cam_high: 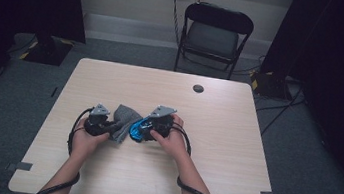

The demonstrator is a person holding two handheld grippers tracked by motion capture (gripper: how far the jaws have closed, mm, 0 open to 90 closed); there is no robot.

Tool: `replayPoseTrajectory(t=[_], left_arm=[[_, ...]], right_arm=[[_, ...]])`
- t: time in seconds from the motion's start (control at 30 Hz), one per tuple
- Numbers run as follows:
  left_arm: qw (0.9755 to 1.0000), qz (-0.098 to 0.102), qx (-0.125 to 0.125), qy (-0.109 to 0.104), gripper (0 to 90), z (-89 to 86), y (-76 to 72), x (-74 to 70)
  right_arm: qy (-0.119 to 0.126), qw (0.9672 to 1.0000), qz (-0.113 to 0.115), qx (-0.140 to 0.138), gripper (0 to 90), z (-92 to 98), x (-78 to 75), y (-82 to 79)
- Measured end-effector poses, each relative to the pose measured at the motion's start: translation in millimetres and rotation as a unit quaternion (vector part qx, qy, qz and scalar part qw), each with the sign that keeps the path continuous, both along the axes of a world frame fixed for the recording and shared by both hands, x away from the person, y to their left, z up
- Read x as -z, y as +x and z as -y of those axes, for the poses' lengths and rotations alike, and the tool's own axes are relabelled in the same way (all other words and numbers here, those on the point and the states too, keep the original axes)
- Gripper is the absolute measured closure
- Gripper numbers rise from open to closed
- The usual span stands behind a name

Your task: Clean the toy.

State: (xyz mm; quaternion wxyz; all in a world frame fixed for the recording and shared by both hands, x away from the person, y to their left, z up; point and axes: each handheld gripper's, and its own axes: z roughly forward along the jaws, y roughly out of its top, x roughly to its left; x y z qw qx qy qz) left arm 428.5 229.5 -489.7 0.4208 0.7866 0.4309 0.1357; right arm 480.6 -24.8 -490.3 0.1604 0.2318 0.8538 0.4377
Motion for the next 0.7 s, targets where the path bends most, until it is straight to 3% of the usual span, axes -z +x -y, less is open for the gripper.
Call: replayPoseTrajectory(t=[0.23,0.47,0.7], left_arm=[[0.9999,-0.002,0.007,0.011,75.6,-12.7,-19.9,-3.5],[0.9999,-0.003,0.009,0.003,75.6,-28.0,-42.6,-2.5],[1.0,-0.003,0.006,0.002,75.6,-36.1,-51.5,-5.4]], right_arm=[[0.001,1.0,0.002,-0.001,13.7,0.4,0.3,0.0],[0.002,1.0,0.002,0.001,13.7,0.8,0.4,0.5],[0.002,1.0,0.004,0.0,13.7,1.2,0.5,0.7]])
